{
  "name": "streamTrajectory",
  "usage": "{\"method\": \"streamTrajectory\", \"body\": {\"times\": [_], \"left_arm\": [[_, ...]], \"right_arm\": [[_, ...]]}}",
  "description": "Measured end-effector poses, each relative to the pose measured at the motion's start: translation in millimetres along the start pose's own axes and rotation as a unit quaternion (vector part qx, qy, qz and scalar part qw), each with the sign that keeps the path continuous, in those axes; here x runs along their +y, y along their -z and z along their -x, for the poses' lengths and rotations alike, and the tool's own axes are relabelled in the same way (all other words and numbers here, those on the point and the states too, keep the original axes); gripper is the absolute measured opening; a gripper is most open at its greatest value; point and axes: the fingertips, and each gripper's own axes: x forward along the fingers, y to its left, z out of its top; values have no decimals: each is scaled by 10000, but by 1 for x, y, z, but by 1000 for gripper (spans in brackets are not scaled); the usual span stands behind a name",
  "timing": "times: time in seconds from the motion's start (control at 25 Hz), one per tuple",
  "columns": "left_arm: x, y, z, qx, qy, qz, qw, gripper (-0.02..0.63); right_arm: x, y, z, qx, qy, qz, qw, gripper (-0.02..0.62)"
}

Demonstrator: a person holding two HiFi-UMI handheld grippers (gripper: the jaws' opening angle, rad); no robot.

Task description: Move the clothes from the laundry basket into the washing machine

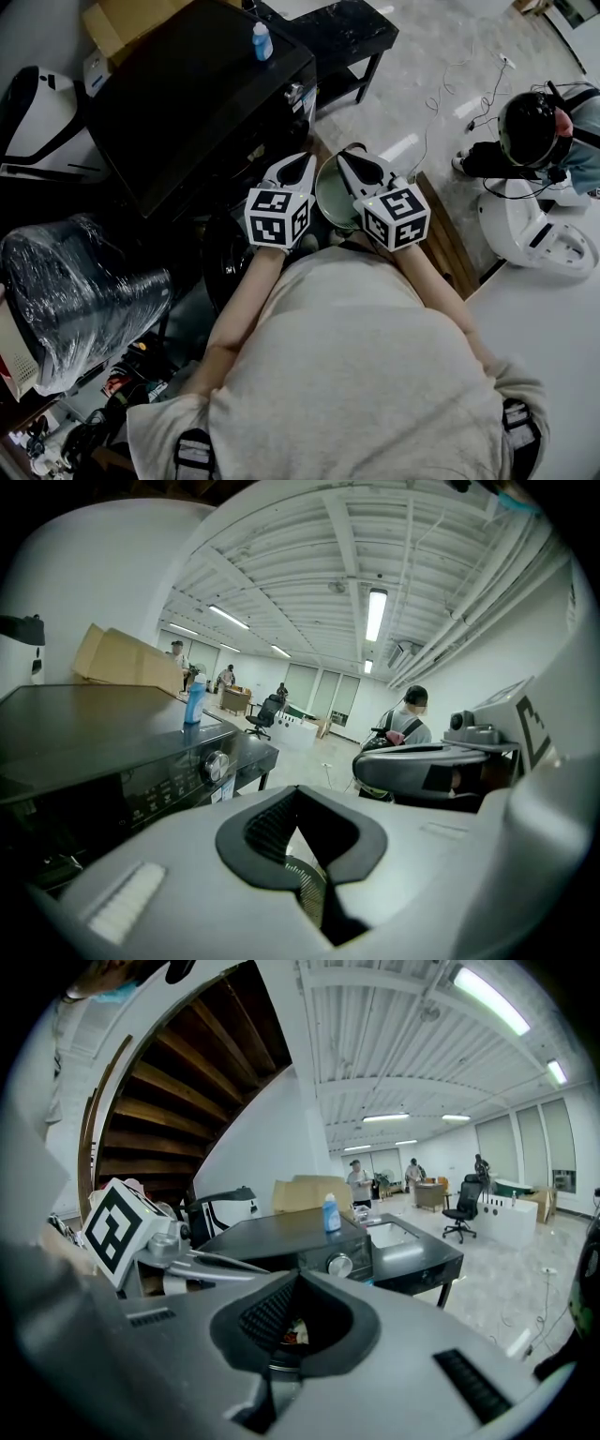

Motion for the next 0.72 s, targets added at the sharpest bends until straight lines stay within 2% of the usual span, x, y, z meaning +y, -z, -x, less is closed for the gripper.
{"method": "streamTrajectory", "body": {"times": [0.24,0.72], "left_arm": [[-10,7,1,55,70,-234,9997,9],[-10,16,4,152,31,-36,9999,9]], "right_arm": [[6,6,5,104,-36,58,9999,8],[11,11,12,209,-42,50,9998,8]]}}
